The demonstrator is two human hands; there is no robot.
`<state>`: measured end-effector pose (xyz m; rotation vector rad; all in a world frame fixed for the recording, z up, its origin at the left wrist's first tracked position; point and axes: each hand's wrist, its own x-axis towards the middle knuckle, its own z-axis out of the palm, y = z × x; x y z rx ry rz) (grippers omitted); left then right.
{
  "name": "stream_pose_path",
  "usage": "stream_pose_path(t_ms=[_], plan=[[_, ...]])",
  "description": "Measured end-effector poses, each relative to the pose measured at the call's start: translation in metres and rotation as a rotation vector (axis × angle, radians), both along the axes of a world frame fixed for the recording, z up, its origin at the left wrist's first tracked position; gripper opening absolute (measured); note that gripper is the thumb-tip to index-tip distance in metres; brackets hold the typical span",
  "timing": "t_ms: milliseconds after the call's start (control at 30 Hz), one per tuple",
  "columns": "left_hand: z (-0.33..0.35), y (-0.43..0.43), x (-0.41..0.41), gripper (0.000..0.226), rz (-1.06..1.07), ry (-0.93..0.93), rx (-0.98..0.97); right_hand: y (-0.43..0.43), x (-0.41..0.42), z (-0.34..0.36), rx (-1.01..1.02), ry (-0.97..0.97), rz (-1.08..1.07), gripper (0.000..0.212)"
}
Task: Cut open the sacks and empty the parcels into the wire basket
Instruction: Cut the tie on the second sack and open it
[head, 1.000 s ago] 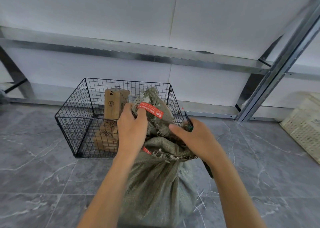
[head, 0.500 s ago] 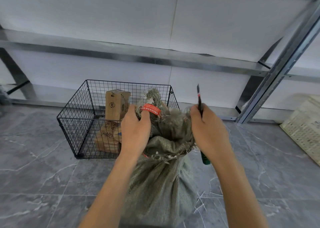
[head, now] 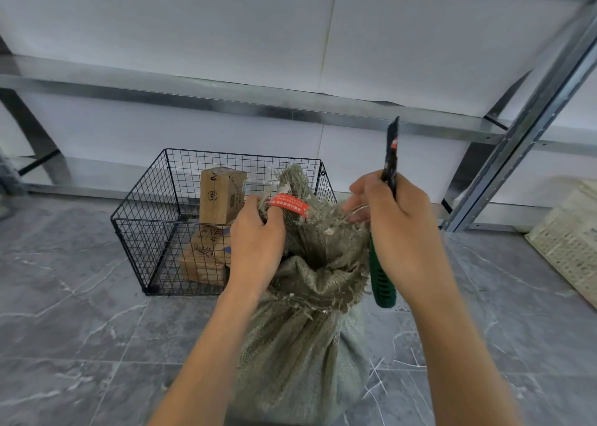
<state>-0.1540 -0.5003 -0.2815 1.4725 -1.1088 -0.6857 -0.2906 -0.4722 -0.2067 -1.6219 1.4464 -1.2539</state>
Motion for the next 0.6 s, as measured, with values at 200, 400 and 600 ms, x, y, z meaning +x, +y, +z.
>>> stream_pose_path(t_ms=[200,400,600], plan=[[0.002,0.001,0.0,0.016,0.005,-0.024,-0.003,-0.001,0.013,-0.014,0.091,0.081,0.157,0.026],[0.001,0.0,0.002,0.016,0.011,-0.022,-0.009,-0.006,0.018,-0.027,0.36,0.052,0.452,0.027],[0.0,-0.003,0.009,0.024,0.01,-0.049,-0.003,-0.007,0.015,-0.034,0.571,0.021,0.591,0.028]])
